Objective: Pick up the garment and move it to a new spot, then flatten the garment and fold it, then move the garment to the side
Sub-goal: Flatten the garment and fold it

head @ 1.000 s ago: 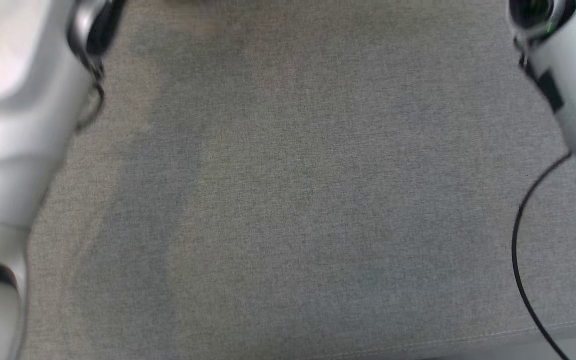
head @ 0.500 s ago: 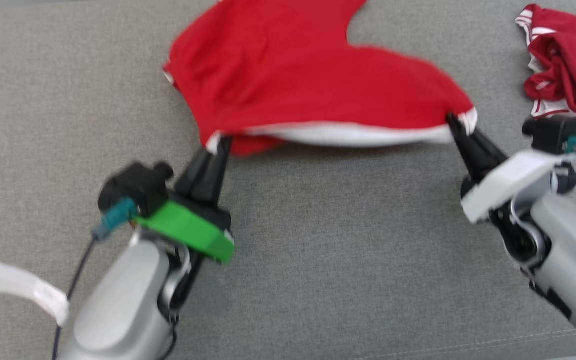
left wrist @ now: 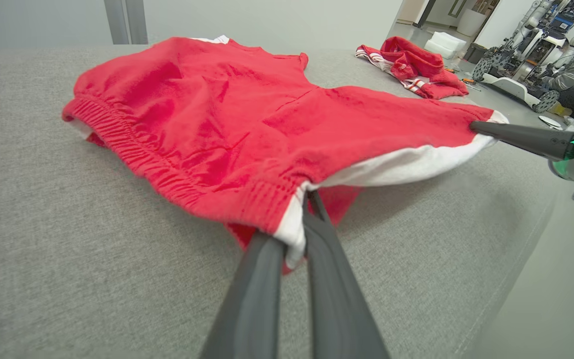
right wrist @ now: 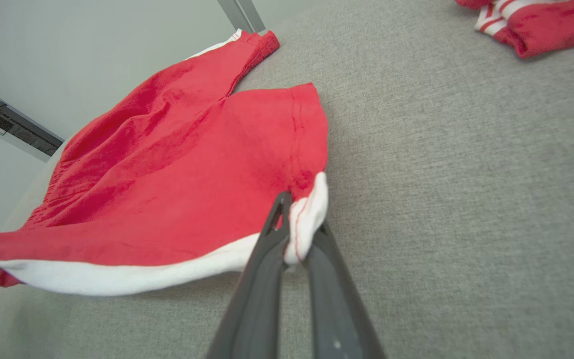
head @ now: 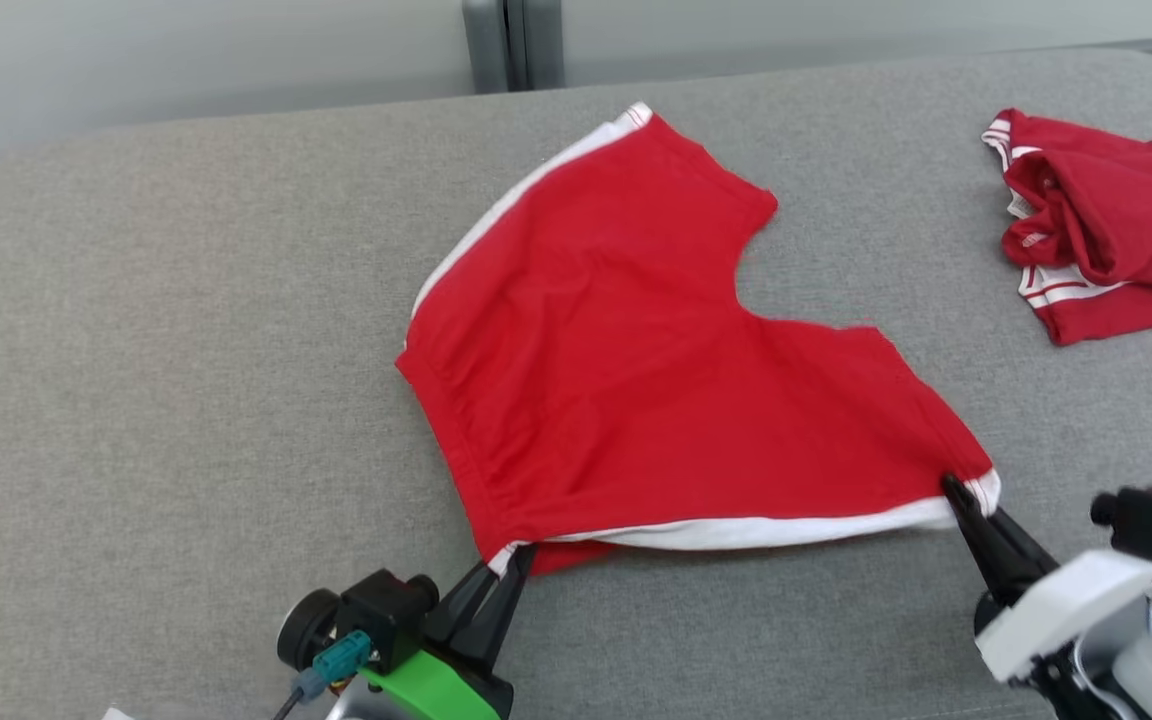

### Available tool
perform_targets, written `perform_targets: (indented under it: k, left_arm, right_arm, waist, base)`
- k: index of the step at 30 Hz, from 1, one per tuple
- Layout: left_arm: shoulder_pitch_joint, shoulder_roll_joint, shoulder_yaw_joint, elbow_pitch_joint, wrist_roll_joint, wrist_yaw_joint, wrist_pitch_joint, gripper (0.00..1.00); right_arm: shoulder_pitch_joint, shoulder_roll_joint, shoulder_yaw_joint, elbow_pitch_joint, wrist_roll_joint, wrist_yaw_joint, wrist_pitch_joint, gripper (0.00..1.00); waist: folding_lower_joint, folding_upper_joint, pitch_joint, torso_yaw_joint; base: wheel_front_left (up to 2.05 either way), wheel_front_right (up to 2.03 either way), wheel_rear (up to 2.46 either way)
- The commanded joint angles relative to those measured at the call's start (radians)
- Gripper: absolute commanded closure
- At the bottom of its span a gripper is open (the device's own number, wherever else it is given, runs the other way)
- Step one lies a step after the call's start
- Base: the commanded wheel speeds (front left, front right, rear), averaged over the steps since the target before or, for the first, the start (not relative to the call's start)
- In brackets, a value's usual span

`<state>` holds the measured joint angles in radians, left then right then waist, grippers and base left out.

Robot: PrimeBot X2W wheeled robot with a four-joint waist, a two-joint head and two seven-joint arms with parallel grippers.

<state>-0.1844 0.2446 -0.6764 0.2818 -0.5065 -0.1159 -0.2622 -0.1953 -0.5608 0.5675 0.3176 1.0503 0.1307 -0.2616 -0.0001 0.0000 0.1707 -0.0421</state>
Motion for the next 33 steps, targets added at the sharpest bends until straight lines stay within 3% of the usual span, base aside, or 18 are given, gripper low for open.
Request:
perform_targets:
  k: [1, 7, 13, 25, 33]
  left_arm:
    - [0.02, 0.009, 0.0, -0.007, 0.006, -0.004, -0.003, 1.0]
    - [0.041, 0.006, -0.016, -0.026, 0.016, -0.007, -0.003, 1.0]
    - [0.007, -0.013, -0.026, -0.037, 0.034, -0.009, -0.003, 1.0]
    - [-0.196, -0.041, -0.073, -0.027, 0.034, -0.015, -0.003, 1.0]
    - [-0.376, -0.095, -0.046, 0.077, -0.028, -0.015, -0.003, 1.0]
  right_arm:
    - [0.049, 0.001, -0.021, -0.022, -0.001, 0.0, 0.002, 1.0]
    - [0.181, 0.028, -0.138, -0.099, -0.037, 0.0, 0.032, 1.0]
    - [0.149, 0.071, -0.265, -0.157, -0.099, 0.0, 0.103, 1.0]
    - [-0.181, 0.095, -0.346, -0.089, -0.194, 0.0, 0.272, 1.0]
    - [-0.483, 0.138, -0.33, 0.138, -0.262, 0.0, 0.337, 1.0]
  waist:
    - [0.0001, 0.0, -0.018, 0.012]
    - [0.0001, 0.0, -0.025, 0.018]
    - [0.0001, 0.0, -0.031, 0.033]
    - [0.0001, 0.0, 0.057, 0.137]
    - [0.0001, 0.0, 0.154, 0.212]
  base:
    - [0.0, 0.0, 0.0]
    - [0.0, 0.0, 0.0]
    - [0.0, 0.0, 0.0]
    - [0.0, 0.0, 0.0]
    - [0.0, 0.0, 0.0]
